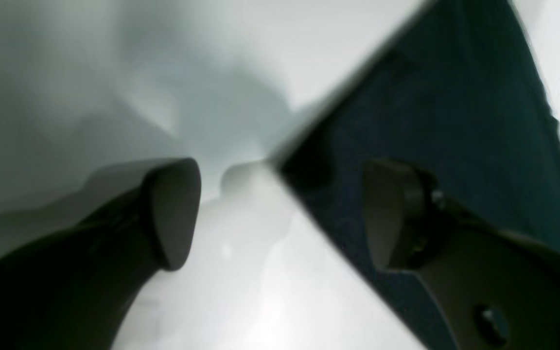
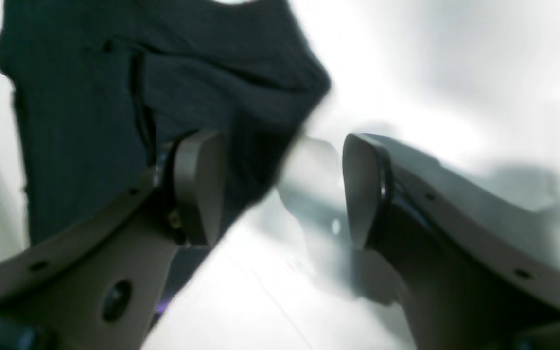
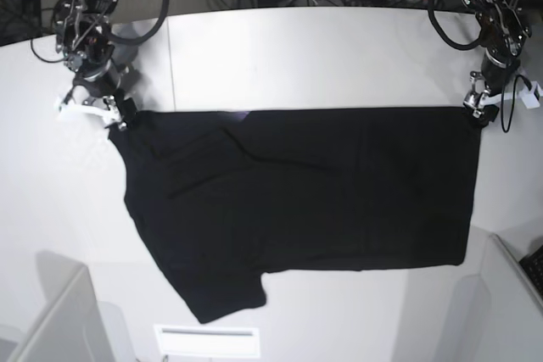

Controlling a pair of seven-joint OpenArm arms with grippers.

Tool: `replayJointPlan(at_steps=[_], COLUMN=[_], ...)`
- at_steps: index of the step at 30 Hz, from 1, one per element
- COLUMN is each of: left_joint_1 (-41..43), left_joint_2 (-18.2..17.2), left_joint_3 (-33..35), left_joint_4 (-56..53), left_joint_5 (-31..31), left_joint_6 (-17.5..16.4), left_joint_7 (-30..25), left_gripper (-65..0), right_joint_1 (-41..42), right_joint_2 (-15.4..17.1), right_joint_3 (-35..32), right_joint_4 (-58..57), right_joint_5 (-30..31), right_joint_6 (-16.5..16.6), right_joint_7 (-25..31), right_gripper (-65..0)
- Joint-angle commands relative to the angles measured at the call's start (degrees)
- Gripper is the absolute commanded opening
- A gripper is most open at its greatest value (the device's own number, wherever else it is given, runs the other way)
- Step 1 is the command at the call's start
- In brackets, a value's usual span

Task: Fold the T-shirt properly
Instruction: 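Drag the shirt further with both grippers, lower the shoulder edge, release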

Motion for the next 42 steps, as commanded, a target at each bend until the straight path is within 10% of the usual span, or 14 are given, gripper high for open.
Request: replayJointPlan(at_steps=[1, 14, 22, 25, 29, 42], left_joint_1=[-0.6, -4.6, -4.8, -4.8, -5.4, 0.2], left_joint_2=[-0.6, -0.4, -0.6, -0.7, -0.7, -3.6], left_joint_3=[0.3, 1.0, 1.0, 1.0, 1.0, 4.1], left_joint_4=[-0.7, -5.3, -5.8, -6.4, -7.4, 0.7], left_joint_5=[0.0, 0.3, 0.3, 0.3, 0.4, 0.3], left_joint_6=[0.2, 0.2, 0.2, 0.2, 0.2, 0.2], left_joint_7=[0.8, 0.8, 0.8, 0.8, 0.8, 0.8], left_gripper=[-15.5, -16.9, -51.0, -65.0, -65.0, -65.0], right_joint_1=[0.2, 3.9, 3.7, 3.7, 4.2, -0.8], right_joint_2=[0.5, 0.6, 0.6, 0.6, 0.7, 0.9], right_joint_3=[0.3, 0.0, -0.1, -0.1, 0.3, 0.5], right_joint_4=[-0.5, -5.9, -5.9, -6.2, -8.5, -1.1], right_joint_5=[-0.4, -0.5, -0.5, -0.5, -0.5, -0.4], right_joint_6=[-0.5, -0.4, -0.4, -0.4, -0.4, -0.8], right_joint_7=[0.1, 0.1, 0.0, 0.0, 0.0, -0.1], right_gripper=[-28.5, -28.5, -30.0, -41.9, -65.0, -65.0])
